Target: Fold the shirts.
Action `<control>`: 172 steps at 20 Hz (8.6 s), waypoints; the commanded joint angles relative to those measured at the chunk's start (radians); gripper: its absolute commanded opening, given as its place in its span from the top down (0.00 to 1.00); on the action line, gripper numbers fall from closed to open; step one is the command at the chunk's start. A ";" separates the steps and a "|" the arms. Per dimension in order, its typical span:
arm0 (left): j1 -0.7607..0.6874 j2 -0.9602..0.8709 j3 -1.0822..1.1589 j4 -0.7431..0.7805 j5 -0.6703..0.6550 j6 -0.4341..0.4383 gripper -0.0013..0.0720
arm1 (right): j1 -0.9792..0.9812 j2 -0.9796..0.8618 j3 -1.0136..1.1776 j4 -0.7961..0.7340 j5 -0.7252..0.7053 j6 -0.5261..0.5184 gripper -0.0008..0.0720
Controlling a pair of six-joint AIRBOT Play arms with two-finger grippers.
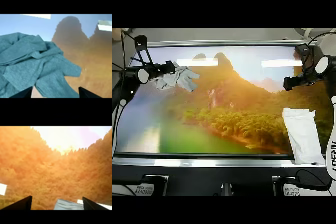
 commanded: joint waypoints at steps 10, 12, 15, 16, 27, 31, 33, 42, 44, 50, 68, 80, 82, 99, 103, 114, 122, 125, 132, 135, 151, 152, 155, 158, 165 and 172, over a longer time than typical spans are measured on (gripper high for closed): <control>0.254 -0.546 0.455 -0.406 -0.248 -0.092 0.06 | 0.000 -0.014 0.001 0.119 0.045 -0.023 0.04; 0.240 -0.563 0.456 -0.412 -0.211 -0.093 0.06 | 0.000 -0.014 0.001 0.119 0.030 -0.024 0.04; 0.225 -0.579 0.455 -0.412 -0.112 -0.099 0.11 | 0.000 -0.014 0.001 0.119 0.017 -0.024 0.04; 0.225 -0.578 0.456 -0.414 -0.087 -0.118 0.40 | 0.000 -0.014 0.001 0.119 0.016 -0.024 0.04; 0.099 0.089 0.465 -0.703 -0.239 0.574 0.95 | 0.000 0.264 0.192 -0.029 0.004 -0.135 0.05; -0.090 0.335 0.439 -0.684 -0.335 0.573 0.95 | 0.000 0.489 0.216 -0.021 0.035 -0.116 0.05; -0.191 0.351 0.426 -0.657 -0.445 0.569 0.95 | 0.000 0.568 0.216 -0.025 0.135 -0.109 0.05; -0.712 0.063 -0.051 -0.655 -0.344 0.497 0.93 | 0.000 0.573 0.215 -0.032 0.508 -0.109 0.06; -0.703 -0.014 0.010 -0.646 -0.412 0.420 0.11 | 0.000 0.514 0.215 -0.030 0.517 -0.103 0.06; -0.267 0.102 0.065 -0.264 -0.877 0.333 0.05 | 0.000 0.315 0.004 0.130 0.581 -0.134 0.06; -0.073 0.170 -0.666 -0.570 -0.431 0.391 0.13 | 0.000 0.250 -0.898 0.477 0.128 -0.290 0.04; -0.080 0.201 -0.655 -0.569 -0.381 0.336 0.95 | 0.001 0.218 -1.020 0.695 -0.033 -0.295 0.46; -0.080 0.241 -0.630 -0.569 -0.378 0.358 0.96 | 0.000 0.193 -1.020 0.687 -0.045 -0.298 0.96; -0.080 0.943 0.210 -0.538 0.111 0.432 0.96 | 0.000 0.873 0.243 0.267 -0.022 -0.277 0.97; -0.080 0.919 0.210 -0.381 0.090 0.428 0.96 | 0.000 0.826 0.243 0.163 0.122 -0.243 0.97; -0.080 0.434 0.209 -0.302 0.149 0.431 0.95 | 0.000 0.366 0.045 0.149 0.435 -0.171 0.96; -0.111 -0.061 0.209 -0.306 -0.094 0.375 0.95 | 0.000 -0.023 -0.144 0.351 0.199 -0.113 0.96; -0.117 -0.131 0.209 -0.306 -0.255 0.319 0.95 | 0.000 -0.077 -0.144 0.347 0.190 -0.127 0.96; -0.067 -0.092 0.211 -0.304 -0.441 0.316 0.95 | 0.005 -0.037 -0.133 0.353 0.326 -0.189 0.12; -0.016 -0.045 0.211 -0.305 -0.495 0.316 0.95 | 0.114 0.097 -0.267 0.363 0.346 -0.200 0.14; 0.014 -0.034 0.211 -0.306 -0.611 0.334 0.95 | 0.710 0.002 -0.787 1.035 -0.447 0.031 0.07; 0.014 -0.034 0.211 -0.306 -0.605 0.334 0.95 | 0.733 -0.004 -0.787 1.065 -0.480 0.054 0.09; 0.015 -0.032 0.211 -0.306 -0.605 0.335 0.95 | 0.774 -0.008 -0.785 1.115 -0.551 0.066 0.61; 0.022 -0.019 0.211 -0.304 -0.603 0.364 0.95 | 0.734 0.026 -0.785 1.064 -0.473 0.035 0.96; 0.237 0.085 0.198 -0.210 -0.755 0.344 0.95 | 0.087 0.459 -0.745 0.399 -0.039 0.063 0.97; 0.305 0.380 -0.491 -0.542 -0.816 0.486 0.95 | -0.428 0.534 -0.592 0.294 0.060 -0.167 0.97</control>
